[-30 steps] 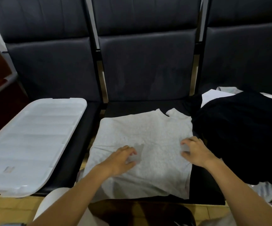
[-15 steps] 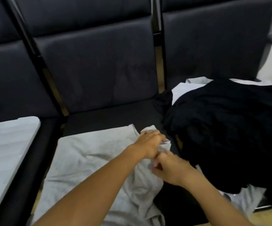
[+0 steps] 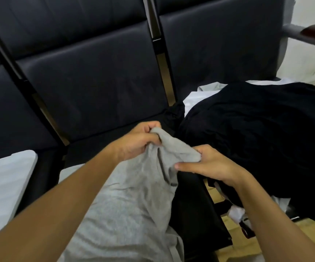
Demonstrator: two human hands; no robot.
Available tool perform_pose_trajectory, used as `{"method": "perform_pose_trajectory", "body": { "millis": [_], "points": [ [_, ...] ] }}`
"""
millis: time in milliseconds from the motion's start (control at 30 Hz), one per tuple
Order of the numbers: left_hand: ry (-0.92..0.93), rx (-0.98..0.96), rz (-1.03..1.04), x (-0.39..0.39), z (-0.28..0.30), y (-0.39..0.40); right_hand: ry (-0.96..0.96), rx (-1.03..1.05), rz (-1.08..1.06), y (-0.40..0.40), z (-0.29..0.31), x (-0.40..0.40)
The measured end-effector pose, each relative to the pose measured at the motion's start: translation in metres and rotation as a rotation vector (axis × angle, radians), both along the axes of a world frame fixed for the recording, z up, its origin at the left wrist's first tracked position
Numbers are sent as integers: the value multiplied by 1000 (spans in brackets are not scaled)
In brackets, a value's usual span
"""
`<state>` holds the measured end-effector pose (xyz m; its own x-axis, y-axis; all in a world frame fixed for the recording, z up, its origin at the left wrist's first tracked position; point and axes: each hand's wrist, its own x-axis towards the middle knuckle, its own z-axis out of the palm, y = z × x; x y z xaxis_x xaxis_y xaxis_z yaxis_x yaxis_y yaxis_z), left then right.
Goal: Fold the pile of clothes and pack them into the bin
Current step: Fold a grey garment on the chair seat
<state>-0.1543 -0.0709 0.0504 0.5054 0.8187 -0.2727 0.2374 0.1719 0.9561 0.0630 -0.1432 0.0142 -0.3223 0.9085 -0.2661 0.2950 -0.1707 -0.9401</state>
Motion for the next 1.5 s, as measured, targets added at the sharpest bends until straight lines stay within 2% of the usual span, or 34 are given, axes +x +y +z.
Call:
{"method": "perform_pose_trajectory", "body": {
  "millis": [67, 133, 233, 300, 400, 467, 567, 600, 633, 733, 800, 900, 967, 1033, 1167, 1267, 1333, 1400, 1500],
  "points": [
    [-24, -1, 69, -2, 7, 6, 68, 53, -109, 2, 3, 4],
    [4, -5, 46, 4, 11, 12, 231, 86, -281, 2, 5, 10],
    [299, 80, -191, 33, 19, 14, 409, 92, -499, 6, 7, 17],
    [396, 174, -292, 60, 26, 14, 450, 115, -543, 6, 9, 20],
    [301, 230, -272, 88, 38, 20, 521, 144, -490, 5, 9, 22],
    [146, 143, -176, 92, 46, 27, 397, 124, -364, 3, 4, 28],
    [35, 62, -65, 90, 55, 38, -189, 80, -50, 1, -12, 40],
    [31, 52, -46, 90, 56, 41, -342, 47, 2, 1, -18, 46],
    [27, 40, -22, 90, 56, 45, -412, 12, 8, 1, -21, 52],
    [-46, 40, 148, 88, 56, 58, -413, -6, -112, 2, -20, 75],
    [-157, 45, 311, 88, 58, 68, -404, 23, -187, 0, -14, 89],
    [-230, 76, 431, 94, 56, 81, -182, 57, -287, -7, -3, 100],
    [-161, 114, 440, 100, 50, 88, -9, 64, -338, -10, 3, 108],
    [-21, 198, 396, 106, 43, 95, 46, 84, -406, -11, 4, 115],
    [377, 507, 205, 125, 27, 103, -181, 144, -751, -9, -4, 126],
    [527, 698, 71, 148, 10, 110, -256, 104, -908, -10, -3, 130],
    [549, 755, 66, 164, 5, 113, -197, 50, -881, -11, -1, 133],
    [561, 779, 40, 176, 4, 115, -117, -22, -730, -14, -2, 137],
    [518, 712, -35, 175, 5, 113, -148, -75, -500, -17, -2, 144]
  ]
}}
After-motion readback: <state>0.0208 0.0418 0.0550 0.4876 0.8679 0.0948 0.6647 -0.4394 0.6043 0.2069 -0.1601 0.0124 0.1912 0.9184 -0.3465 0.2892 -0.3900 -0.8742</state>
